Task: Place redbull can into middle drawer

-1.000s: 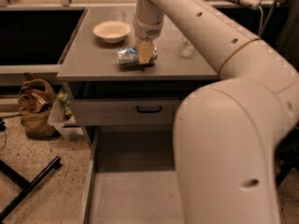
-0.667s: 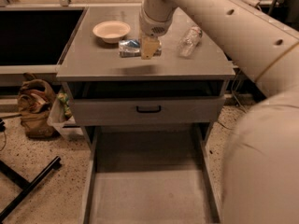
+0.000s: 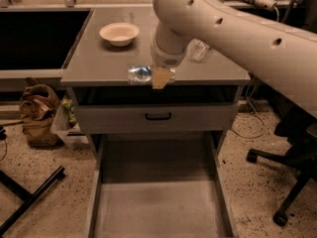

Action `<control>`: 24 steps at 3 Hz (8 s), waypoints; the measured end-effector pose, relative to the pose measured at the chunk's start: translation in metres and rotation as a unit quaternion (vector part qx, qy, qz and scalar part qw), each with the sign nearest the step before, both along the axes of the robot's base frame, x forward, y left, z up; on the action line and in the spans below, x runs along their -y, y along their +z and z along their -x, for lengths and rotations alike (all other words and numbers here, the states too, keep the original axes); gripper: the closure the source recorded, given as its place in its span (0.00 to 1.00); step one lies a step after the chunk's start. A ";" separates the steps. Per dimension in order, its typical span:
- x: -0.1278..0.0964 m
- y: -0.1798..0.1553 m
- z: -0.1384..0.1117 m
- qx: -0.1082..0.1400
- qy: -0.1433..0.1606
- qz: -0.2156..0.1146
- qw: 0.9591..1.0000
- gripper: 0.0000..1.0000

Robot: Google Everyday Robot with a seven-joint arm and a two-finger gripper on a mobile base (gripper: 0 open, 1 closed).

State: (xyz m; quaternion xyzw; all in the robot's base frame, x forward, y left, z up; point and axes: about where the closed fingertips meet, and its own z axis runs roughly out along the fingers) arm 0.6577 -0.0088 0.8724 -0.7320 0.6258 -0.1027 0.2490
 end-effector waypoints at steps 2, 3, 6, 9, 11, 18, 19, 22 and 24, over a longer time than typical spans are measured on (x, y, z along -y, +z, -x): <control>0.017 -0.065 0.056 -0.033 -0.028 0.026 0.999 1.00; 0.019 -0.067 0.059 -0.039 -0.031 0.027 0.998 1.00; 0.027 -0.145 0.143 -0.084 -0.055 -0.058 0.993 1.00; 0.012 -0.176 0.163 -0.105 -0.034 -0.084 0.990 1.00; -0.007 -0.256 0.205 -0.102 -0.044 -0.105 0.988 1.00; -0.073 -0.344 0.135 -0.068 -0.029 -0.154 0.985 1.00; -0.060 -0.365 0.125 -0.071 -0.048 -0.135 0.987 1.00; -0.023 -0.468 0.121 -0.108 -0.125 -0.126 0.978 1.00; -0.026 -0.486 0.130 -0.128 -0.120 -0.143 0.974 0.82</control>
Offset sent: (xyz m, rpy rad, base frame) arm -0.0771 -0.0274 -0.0807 -0.0793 0.0637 -0.0955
